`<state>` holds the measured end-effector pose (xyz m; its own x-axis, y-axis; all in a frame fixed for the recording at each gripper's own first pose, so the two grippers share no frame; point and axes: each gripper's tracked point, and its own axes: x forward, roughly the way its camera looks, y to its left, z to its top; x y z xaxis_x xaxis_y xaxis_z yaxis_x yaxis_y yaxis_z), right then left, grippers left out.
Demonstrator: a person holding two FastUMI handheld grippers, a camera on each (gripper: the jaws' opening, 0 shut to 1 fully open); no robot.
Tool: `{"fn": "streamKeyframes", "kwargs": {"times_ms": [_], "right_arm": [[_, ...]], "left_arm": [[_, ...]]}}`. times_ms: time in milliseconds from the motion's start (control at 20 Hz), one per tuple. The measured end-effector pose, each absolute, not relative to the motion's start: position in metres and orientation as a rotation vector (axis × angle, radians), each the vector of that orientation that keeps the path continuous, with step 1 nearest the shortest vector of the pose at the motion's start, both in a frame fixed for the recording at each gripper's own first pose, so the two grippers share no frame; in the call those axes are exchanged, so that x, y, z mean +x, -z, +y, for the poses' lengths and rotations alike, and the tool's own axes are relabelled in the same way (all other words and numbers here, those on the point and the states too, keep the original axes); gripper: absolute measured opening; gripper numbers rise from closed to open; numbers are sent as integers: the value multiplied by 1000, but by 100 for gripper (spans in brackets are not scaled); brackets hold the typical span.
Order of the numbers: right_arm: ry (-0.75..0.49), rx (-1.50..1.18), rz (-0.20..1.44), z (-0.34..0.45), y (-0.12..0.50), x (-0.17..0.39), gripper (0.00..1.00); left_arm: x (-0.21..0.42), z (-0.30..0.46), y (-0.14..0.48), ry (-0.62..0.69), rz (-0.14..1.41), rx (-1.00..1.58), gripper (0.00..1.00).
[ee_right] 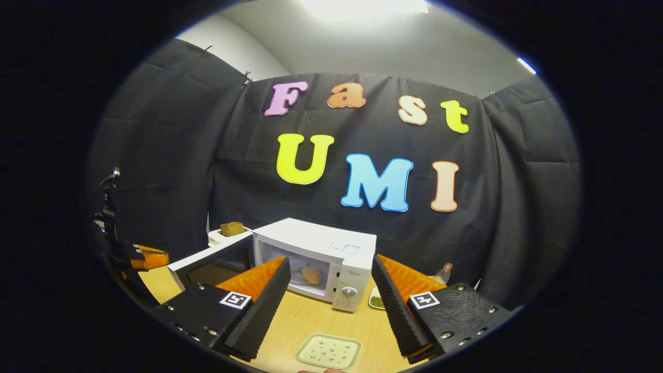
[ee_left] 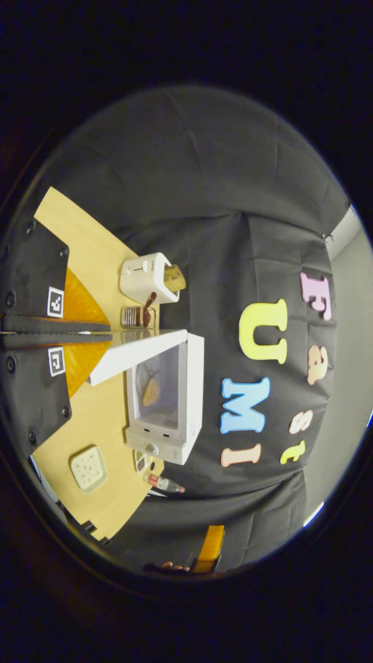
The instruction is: Open the microwave oven with the left hand, put the food in, and close the microwave oven.
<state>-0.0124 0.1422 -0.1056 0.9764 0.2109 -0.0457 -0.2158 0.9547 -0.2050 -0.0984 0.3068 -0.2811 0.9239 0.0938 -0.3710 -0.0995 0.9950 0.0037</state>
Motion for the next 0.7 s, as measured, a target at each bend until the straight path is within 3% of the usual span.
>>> {"fn": "streamKeyframes", "kwargs": {"times_ms": [700], "right_arm": [[-182,-194,4,124,99,-5,95]], "left_arm": [[-83,245,295,-20,404,-48,7]]}}
